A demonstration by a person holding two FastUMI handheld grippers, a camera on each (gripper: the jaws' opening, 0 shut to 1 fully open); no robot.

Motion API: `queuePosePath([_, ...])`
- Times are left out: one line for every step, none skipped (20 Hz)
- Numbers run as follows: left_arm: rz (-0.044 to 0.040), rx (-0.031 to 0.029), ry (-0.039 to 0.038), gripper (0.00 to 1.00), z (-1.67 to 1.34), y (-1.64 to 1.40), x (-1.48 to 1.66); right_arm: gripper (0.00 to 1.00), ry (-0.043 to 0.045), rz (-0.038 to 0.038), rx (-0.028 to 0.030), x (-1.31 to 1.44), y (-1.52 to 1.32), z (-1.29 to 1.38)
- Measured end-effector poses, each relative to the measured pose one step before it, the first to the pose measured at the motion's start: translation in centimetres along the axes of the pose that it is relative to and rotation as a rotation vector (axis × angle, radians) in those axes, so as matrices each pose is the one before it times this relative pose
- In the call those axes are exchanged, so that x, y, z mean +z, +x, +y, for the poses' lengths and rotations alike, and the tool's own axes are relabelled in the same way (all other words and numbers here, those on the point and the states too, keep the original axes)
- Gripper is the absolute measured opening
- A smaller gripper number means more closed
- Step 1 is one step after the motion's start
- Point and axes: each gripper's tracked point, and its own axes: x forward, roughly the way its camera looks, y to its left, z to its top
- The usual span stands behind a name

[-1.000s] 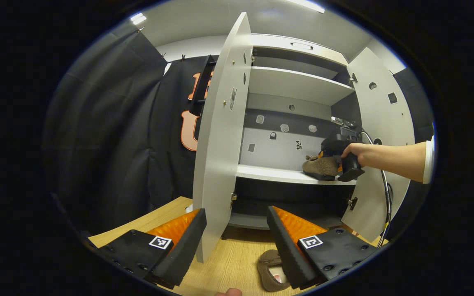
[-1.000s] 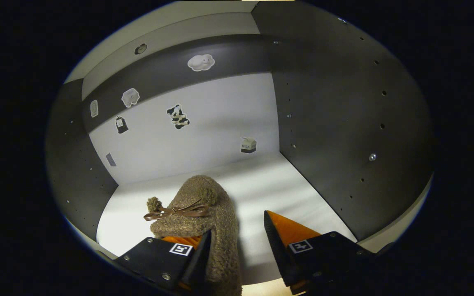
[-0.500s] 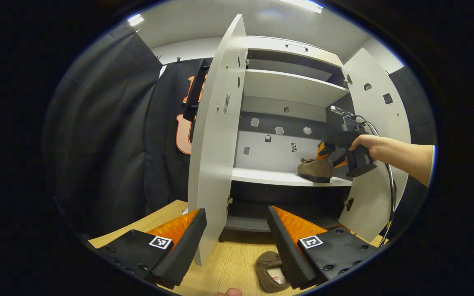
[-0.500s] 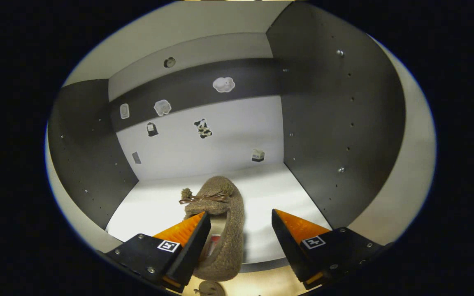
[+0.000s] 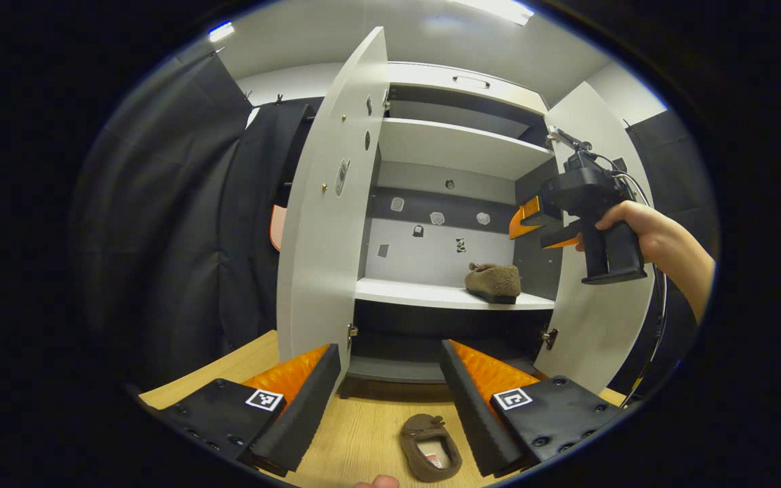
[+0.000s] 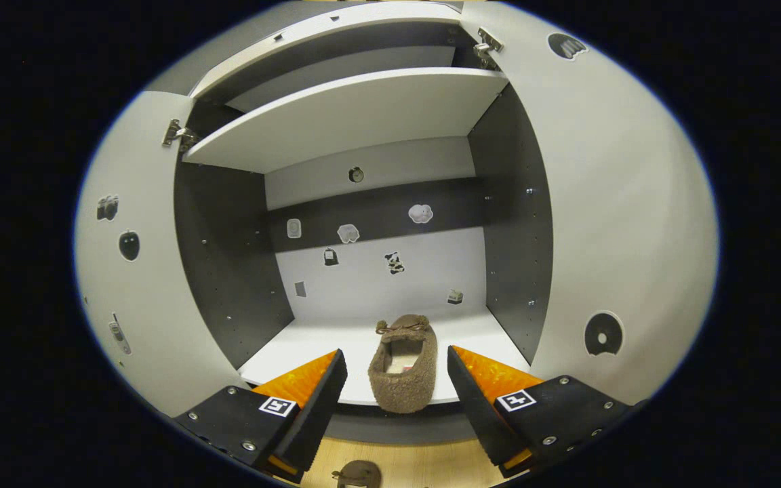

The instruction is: Grab one shoe with the right hand and put it into the shoe cabinet, grab the other shoe with the left hand and put it into the shoe cabinet; then close the right door with the right hand and the left door with the left hand.

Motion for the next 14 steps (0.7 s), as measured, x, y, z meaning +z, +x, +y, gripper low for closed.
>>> queuePosePath([-0.00064, -0.00692, 0.00606, 0.97, -0.416, -0.214, 0.091, 0.92, 0.00002, -0.00677, 0.01076, -0.517, -1.243, 0.118])
queuePosePath([0.00275, -0.00673, 0.00341, 0.94, -0.365, -0.172, -0.132, 0.92, -0.003, -0.00582, 0.01324, -0.607, -1.265, 0.185])
queuePosePath([0.00762, -0.0065, -0.00056, 0.97, -0.387, -0.207, -0.216, 0.92, -0.00665, -0.00867, 0.00445, -0.667, -1.232, -0.144])
queuePosePath([0.00965, -0.00457, -0.00276, 0.97, -0.344, -0.315, -0.261, 0.92, -0.01363, -0.01375, 0.00089, -0.473, -1.299, -0.283])
queuePosePath([0.01087, -0.00326, -0.00368, 0.96, -0.293, -0.318, -0.304, 0.92, -0.01585, -0.01632, -0.00219, -0.638, -1.284, -0.33])
queuePosePath([0.01061, -0.00277, -0.00205, 0.97, -0.269, -0.221, -0.421, 0.92, -0.01415, -0.01628, -0.0051, -0.61, -1.268, -0.321])
queuePosePath([0.01399, -0.00234, 0.0012, 0.97, -0.235, -0.241, -0.461, 0.92, -0.01029, -0.00951, -0.01081, -0.68, -1.348, -0.411])
queuePosePath([0.01517, -0.00205, 0.00465, 0.96, -0.154, -0.315, -0.53, 0.92, -0.00326, -0.00903, -0.01165, -0.706, -1.27, -0.513])
queuePosePath([0.01194, -0.00069, 0.00666, 0.99, -0.056, -0.244, -0.521, 0.92, 0.00053, -0.00516, -0.00589, -0.791, -1.323, -0.157])
queuePosePath([0.01305, -0.00025, 0.00569, 0.97, -0.045, -0.224, -0.495, 0.92, 0.00249, -0.0009, -0.0061, -0.806, -1.229, -0.264])
queuePosePath([0.01418, 0.00181, 0.00315, 0.99, -0.012, -0.233, -0.583, 0.92, -0.0027, -0.00131, -0.00459, -0.894, -1.011, -0.359])
queuePosePath([0.01328, 0.00522, -0.00235, 0.96, 0.071, -0.138, -0.578, 0.92, -0.01185, -0.00944, -0.00768, -0.608, -0.983, -0.38])
queuePosePath([0.01456, 0.00474, -0.0074, 0.96, 0.055, -0.076, -0.5, 0.92, -0.02186, -0.01513, -0.01416, -0.589, -0.876, -0.501])
queuePosePath([0.01533, 0.00432, -0.0097, 0.99, -0.035, -0.04, -0.579, 0.92, -0.02565, -0.01271, -0.0162, -0.469, -0.728, -0.548])
